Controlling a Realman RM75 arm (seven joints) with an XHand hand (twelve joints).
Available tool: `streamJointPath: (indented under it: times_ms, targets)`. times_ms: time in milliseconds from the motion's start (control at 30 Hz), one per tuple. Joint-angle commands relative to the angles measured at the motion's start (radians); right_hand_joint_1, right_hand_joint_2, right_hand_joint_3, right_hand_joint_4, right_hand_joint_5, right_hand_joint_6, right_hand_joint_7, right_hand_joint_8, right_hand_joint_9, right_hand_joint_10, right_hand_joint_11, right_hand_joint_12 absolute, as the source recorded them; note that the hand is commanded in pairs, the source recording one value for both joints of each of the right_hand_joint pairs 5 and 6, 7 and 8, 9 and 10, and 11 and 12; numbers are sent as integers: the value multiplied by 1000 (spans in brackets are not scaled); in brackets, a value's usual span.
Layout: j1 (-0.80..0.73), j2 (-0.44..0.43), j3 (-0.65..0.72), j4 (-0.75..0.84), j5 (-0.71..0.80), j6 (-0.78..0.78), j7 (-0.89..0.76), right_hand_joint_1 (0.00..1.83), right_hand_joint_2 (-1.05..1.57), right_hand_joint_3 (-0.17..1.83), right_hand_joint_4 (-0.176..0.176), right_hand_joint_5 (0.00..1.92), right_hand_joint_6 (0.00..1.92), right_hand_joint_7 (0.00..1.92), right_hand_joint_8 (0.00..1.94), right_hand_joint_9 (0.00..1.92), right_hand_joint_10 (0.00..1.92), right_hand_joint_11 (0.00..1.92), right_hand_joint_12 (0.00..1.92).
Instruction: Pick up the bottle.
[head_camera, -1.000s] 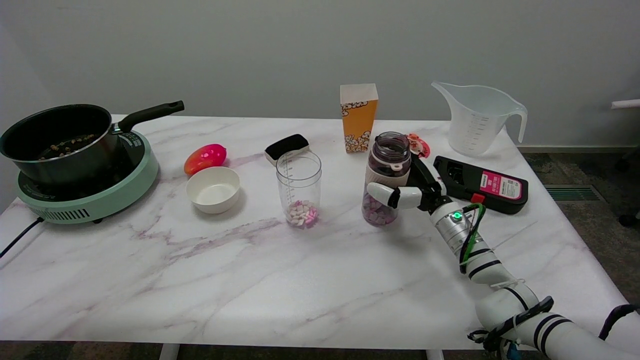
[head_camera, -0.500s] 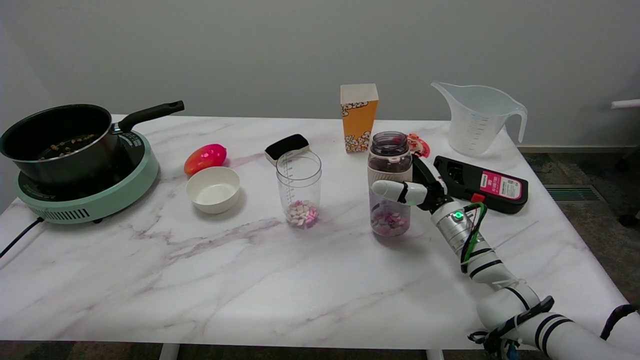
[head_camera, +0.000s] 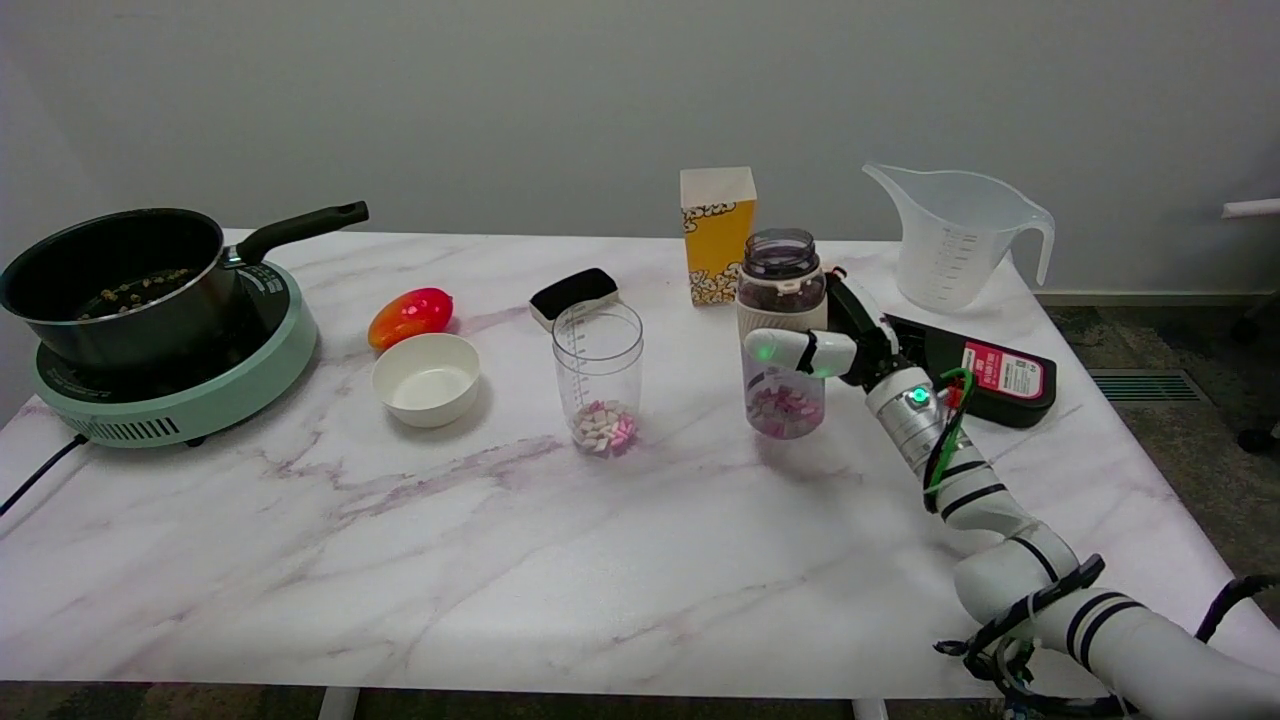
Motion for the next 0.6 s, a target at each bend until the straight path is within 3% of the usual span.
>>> streamJointPath:
  times_ms: [33, 300, 600]
  targets:
    - [196, 50, 3, 5, -71, -48, -88, 1179, 1571, 301, 0, 1920, 1920, 1913, 1913, 1742, 1742, 1475, 1475]
    - [333, 100, -10, 27, -243, -65, -89, 1181, 1571, 305, 0, 1920, 1920, 1906, 1906, 1728, 1728, 1463, 1463]
    - [318, 135, -27, 213, -277, -181, -133, 1177, 1571, 313, 0, 1920, 1920, 1897, 1897, 1713, 1713, 1445, 1445]
